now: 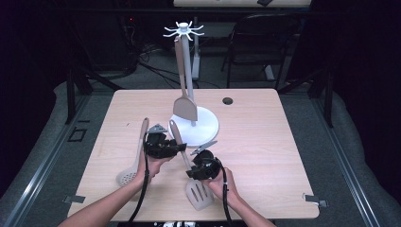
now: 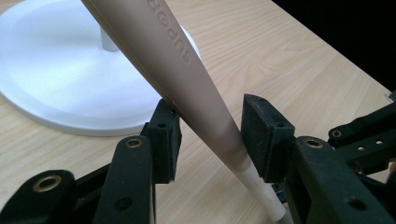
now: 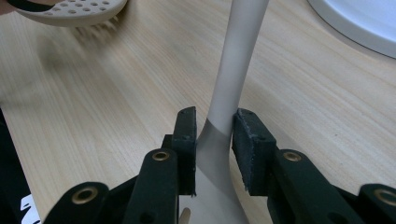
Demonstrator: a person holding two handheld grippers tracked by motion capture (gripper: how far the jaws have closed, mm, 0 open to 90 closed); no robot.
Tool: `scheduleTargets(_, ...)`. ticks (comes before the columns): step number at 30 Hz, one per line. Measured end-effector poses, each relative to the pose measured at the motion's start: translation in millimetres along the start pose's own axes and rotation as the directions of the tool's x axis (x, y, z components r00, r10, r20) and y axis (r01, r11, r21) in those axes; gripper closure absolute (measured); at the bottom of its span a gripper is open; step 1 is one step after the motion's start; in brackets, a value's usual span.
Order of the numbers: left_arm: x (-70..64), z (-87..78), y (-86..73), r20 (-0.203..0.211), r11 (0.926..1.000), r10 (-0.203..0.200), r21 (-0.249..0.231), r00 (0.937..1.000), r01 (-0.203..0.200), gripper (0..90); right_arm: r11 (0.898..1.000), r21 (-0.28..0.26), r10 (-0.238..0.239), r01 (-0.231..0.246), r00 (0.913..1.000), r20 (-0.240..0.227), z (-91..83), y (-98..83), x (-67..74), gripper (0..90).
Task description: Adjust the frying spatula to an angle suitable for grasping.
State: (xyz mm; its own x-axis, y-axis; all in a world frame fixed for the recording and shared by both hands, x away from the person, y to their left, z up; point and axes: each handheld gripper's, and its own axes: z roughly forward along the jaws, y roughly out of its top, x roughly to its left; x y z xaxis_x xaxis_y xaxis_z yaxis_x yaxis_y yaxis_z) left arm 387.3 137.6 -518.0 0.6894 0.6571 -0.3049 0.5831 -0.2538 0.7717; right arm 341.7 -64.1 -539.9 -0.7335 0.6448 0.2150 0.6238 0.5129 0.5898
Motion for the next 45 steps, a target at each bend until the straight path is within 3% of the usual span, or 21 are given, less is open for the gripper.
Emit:
scheduleTargets(2,-0.9,0.0,-0.7,0.008,0.9999,0.013,0.008,0.9999,-0.013,57.8,1.0,-0.006,0.002,-0.002,1.0,-0.002,-0.4,-0.3,-0.3,71.8)
scheduleTargets(15,-7.5,7.3,-7.0,0.074,0.9986,0.006,0.052,0.9972,-0.01,58.6,1.0,-0.012,0.009,-0.009,0.9999,0.004,-4.4,-0.2,-0.9,72.7)
scheduleTargets(24,-8.8,8.8,-9.2,0.096,0.9996,-0.011,0.028,0.9954,0.008,64.1,1.0,-0.006,-0.001,0.001,1.0,-0.005,-7.4,1.0,-1.8,71.7)
scheduleTargets(30,-9.1,6.1,-7.4,0.111,0.9999,-0.012,0.012,0.9937,0.011,65.8,1.0,-0.009,0.008,-0.008,0.9999,0.006,-19.6,-1.6,-6.3,58.4)
scheduleTargets(34,-8.0,3.9,-5.8,0.115,0.9998,-0.02,0.003,0.9932,0.02,66.8,1.0,-0.022,0.01,-0.009,0.9991,0.04,-32.9,-5.4,-11.8,49.0)
scheduleTargets(38,-7.3,2.2,-2.5,0.129,0.9995,-0.031,0.005,0.9911,0.03,67.9,0.999,-0.033,0.022,-0.019,0.9954,0.093,-43.0,-8.9,-20.0,26.2)
scheduleTargets(41,-7.3,1.3,-0.1,0.141,0.9991,-0.042,0.008,0.9891,0.041,68.8,0.999,-0.037,0.029,-0.025,0.992,0.123,-49.0,-10.3,-26.7,15.3)
scheduleTargets(42,-7.4,0.9,0.8,0.147,0.9991,-0.043,0.006,0.9882,0.042,69.2,0.998,-0.056,0.042,-0.036,0.9917,0.121,-49.5,-11.2,-28.1,14.6)
scheduleTargets(45,-8.5,-0.5,3.3,0.16,0.9991,-0.041,-0.004,0.9862,0.042,70.3,0.999,-0.042,0.032,-0.026,0.9901,0.137,-54.5,-11.1,-33.0,10.6)
